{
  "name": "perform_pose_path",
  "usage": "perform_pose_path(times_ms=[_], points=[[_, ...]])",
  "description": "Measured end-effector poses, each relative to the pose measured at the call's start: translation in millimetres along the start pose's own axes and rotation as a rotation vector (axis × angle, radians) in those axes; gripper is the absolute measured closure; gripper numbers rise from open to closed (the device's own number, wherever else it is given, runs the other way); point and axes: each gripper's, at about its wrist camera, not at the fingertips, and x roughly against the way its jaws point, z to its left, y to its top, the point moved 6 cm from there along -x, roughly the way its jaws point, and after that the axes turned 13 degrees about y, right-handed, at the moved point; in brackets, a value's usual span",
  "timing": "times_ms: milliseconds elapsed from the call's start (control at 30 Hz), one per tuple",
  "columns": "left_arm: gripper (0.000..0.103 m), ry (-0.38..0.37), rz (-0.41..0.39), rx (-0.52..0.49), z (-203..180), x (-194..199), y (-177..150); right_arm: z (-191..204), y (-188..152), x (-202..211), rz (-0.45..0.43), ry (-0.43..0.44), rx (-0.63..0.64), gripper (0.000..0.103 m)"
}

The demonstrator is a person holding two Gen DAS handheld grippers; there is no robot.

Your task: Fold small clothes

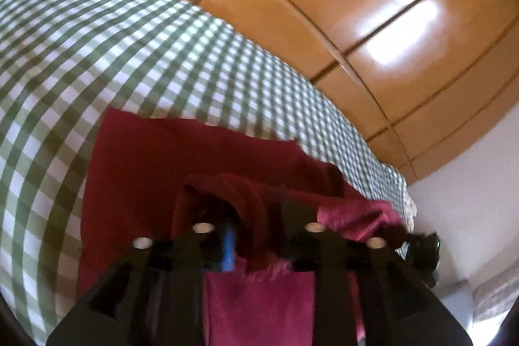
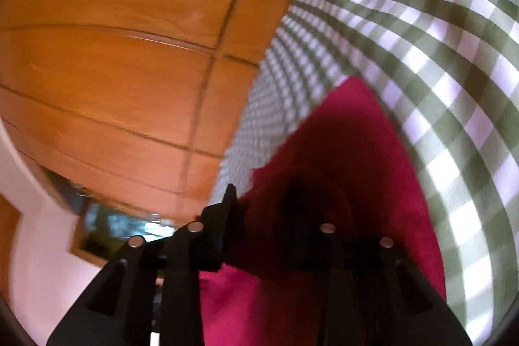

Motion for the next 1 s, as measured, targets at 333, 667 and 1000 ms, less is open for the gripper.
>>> perform_pose_path(times_ms=[333,667,1000], points=[[0.015,0.059,-0.212,0.117,45.9,48.1,-17.8,33.0,-20.5,26.2,-0.123,-0.153,0.348,0.020],[0.025,0.183,-0.155,-0.249,2.4,40.9,-72.5,39.2,-52.3,54.6,0.055,-0.320,0.459,0.053],[0.096,0.257,-0.182,-0.257,6.6,55.6,-50.1,50.9,-56.8,36.1,0.089,-0.417,0.569,0.095]])
